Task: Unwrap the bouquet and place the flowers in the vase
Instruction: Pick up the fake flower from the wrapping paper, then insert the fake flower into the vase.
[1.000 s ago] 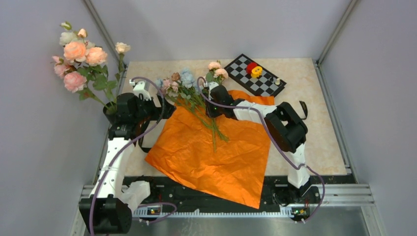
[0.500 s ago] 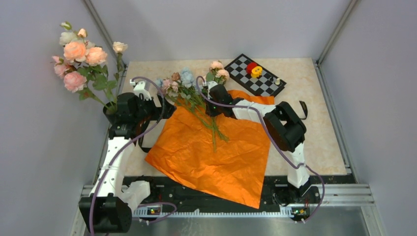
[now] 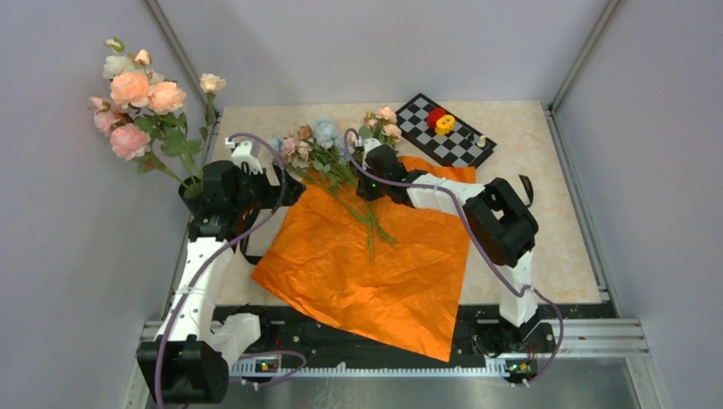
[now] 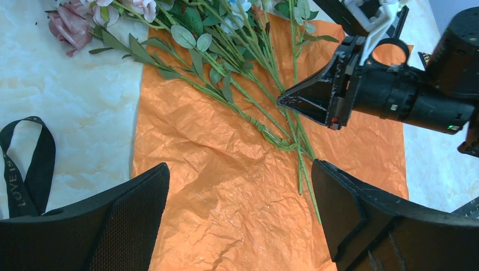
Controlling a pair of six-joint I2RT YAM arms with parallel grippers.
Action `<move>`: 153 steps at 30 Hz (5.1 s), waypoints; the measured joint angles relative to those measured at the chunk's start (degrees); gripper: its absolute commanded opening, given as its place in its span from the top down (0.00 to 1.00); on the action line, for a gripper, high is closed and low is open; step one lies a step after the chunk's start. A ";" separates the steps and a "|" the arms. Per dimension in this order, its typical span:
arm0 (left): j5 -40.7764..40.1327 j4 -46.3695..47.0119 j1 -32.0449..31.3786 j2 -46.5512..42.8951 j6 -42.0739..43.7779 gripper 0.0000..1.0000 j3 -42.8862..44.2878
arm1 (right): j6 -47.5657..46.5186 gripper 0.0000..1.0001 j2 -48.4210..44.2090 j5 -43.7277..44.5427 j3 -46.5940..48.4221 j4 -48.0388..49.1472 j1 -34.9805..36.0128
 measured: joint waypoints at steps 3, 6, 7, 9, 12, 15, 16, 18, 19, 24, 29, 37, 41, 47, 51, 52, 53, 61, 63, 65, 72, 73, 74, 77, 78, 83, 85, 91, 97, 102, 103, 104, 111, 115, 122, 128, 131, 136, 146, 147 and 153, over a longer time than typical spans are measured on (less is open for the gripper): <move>0.00 0.00 0.00 0.00 0.00 0.01 0.00 | 1.01 1.00 -2.14 0.00 -1.42 1.40 0.00; 0.00 0.00 0.00 0.00 0.00 0.01 0.00 | 1.97 1.00 -4.24 0.00 -2.23 2.80 0.00; 0.00 -0.02 0.00 0.00 -0.02 0.01 0.00 | 2.19 1.00 -4.87 -0.02 -2.34 3.08 0.00; 0.02 0.00 0.00 0.00 -0.02 0.01 0.00 | 2.82 1.00 -5.97 -0.07 -2.56 3.63 0.00; 0.09 0.00 0.00 0.00 -0.07 0.01 0.00 | 3.61 1.00 -7.41 -0.26 -3.13 4.70 0.00; 0.61 0.09 0.00 0.00 -0.26 0.01 0.00 | 4.48 1.00 -9.29 -0.48 -4.24 5.11 0.00; 0.98 0.17 0.00 0.00 -0.39 0.01 0.00 | 4.68 1.00 -9.88 -0.57 -4.59 5.31 0.00; 1.92 0.46 0.00 -0.02 -0.92 0.01 0.00 | 5.11 1.00 -11.69 -0.74 -5.68 5.99 0.00; 2.51 0.72 0.00 -0.02 -1.49 0.01 0.00 | 5.38 1.00 -12.74 -0.87 -6.29 6.23 0.00; 6.54 4.26 -0.02 -0.70 -7.08 0.01 -0.15 | 5.97 1.00 -19.34 -1.53 -8.87 7.52 0.00; 10.99 11.06 -0.39 -2.54 -16.15 0.01 -0.55 | 6.45 1.00 -26.47 -2.58 -11.72 9.88 0.00; 15.50 29.79 -4.90 -4.44 -33.31 0.01 -2.40 | 8.81 1.00 -36.72 -6.58 -18.69 14.95 0.39; 16.09 36.33 -6.80 -4.26 -38.64 0.01 -2.40 | 10.03 1.00 -39.67 -9.73 -20.90 17.90 1.95; 15.82 41.77 -10.43 -1.97 -42.47 0.01 -2.40 | 11.10 1.00 -40.39 -14.32 -21.27 21.40 4.48; 15.30 42.66 -12.39 -0.85 -43.36 0.04 -2.40 | 11.47 1.00 -40.37 -16.35 -21.27 22.23 5.75; 15.19 42.82 -12.68 -0.76 -43.56 0.07 -2.40 | 11.52 1.00 -40.37 -16.76 -21.27 22.49 5.97; 15.06 43.06 -12.92 -0.76 -43.71 0.12 -2.40 | 11.54 1.00 -40.37 -17.20 -21.27 22.71 6.08; 14.29 43.80 -13.14 -0.74 -44.30 0.53 -2.40 | 11.96 1.00 -40.33 -18.91 -21.24 23.02 6.62; 14.12 43.98 -13.14 -0.63 -44.46 0.60 -2.38 | 11.93 1.00 -40.24 -19.21 -21.24 22.99 6.84; 13.94 43.98 -13.14 -0.55 -44.63 0.67 -2.38 | 11.93 1.00 -40.02 -19.50 -21.24 22.97 6.91; 13.42 43.74 -13.14 -0.26 -44.83 0.93 -2.40 | 11.93 1.00 -39.47 -19.76 -21.18 22.64 7.15; 13.29 43.63 -13.11 -0.24 -44.76 0.97 -2.38 | 11.93 1.00 -39.47 -19.76 -21.16 22.64 7.15; 13.27 43.56 -13.11 -0.24 -44.63 1.00 -2.38 | 11.93 1.00 -39.45 -19.76 -21.16 22.62 7.15; 13.25 43.47 -13.11 -0.24 -44.37 1.00 -2.38 | 11.91 1.00 -39.34 -19.74 -21.14 22.60 7.15; 13.25 43.45 -13.11 -0.24 -44.28 1.00 -2.38 | 11.89 1.00 -39.32 -19.74 -21.14 22.60 7.15; 13.27 43.32 -13.14 -0.24 -43.63 1.00 -2.38 | 11.43 1.00 -39.30 -19.65 -21.14 22.47 7.17; 13.31 42.69 -13.14 -0.24 -42.60 1.00 -2.32 | 11.02 0.85 -39.30 -19.45 -21.14 22.10 7.23; 13.68 34.62 -13.18 0.96 -35.56 1.00 2.40 | 9.01 0.47 -39.34 -17.92 -21.14 19.96 7.52; 13.92 22.32 -13.18 3.17 -23.30 1.00 11.17 | 6.75 0.34 -40.81 -15.28 -21.16 16.94 7.52; 13.07 12.33 -12.44 4.66 -11.76 1.00 16.61 | 4.85 0.30 -44.00 -11.61 -21.24 14.69 7.52; 12.74 10.69 -12.09 5.01 -9.88 1.00 17.42 | 4.52 0.30 -44.44 -10.75 -21.24 14.32 7.52; 12.11 8.68 -11.54 5.46 -7.80 1.00 18.36 | 4.15 0.29 -44.94 -9.79 -21.24 13.68 7.52; 7.56 1.09 -3.87 6.38 0.72 1.00 20.92 | 1.86 0.28 -46.42 -3.98 -21.77 8.68 7.02; 5.51 -0.55 3.52 5.70 2.23 1.00 21.51 | 1.84 0.28 -48.61 -2.78 -24.90 7.21 4.55; -2.73 -1.84 8.24 1.14 5.46 1.00 22.21 | 2.40 0.28 -50.64 -2.64 -28.96 5.01 -5.27; -11.37 0.42 9.99 -3.48 8.96 1.00 22.69 | 3.26 0.27 -50.80 -2.86 -30.49 3.85 -10.73; -15.10 2.91 10.95 -5.46 10.58 1.00 22.56 | 3.82 0.27 -51.28 -3.02 -31.43 3.67 -12.20; -19.87 6.91 11.98 -6.82 13.00 1.00 22.58 | 4.79 0.27 -52.19 -3.41 -32.70 3.56 -12.61; -26.05 11.08 13.70 -4.15 17.73 1.00 22.49 | 6.19 0.27 -54.66 -4.00 -34.21 3.93 -12.87; -26.16 11.78 13.86 -4.13 17.94 1.00 22.27 | 6.40 0.27 -55.06 -4.07 -34.45 4.15 -12.90; -26.47 15.50 14.36 -4.15 19.15 1.00 21.53 | 7.80 0.27 -56.83 -4.33 -36.76 6.05 -12.94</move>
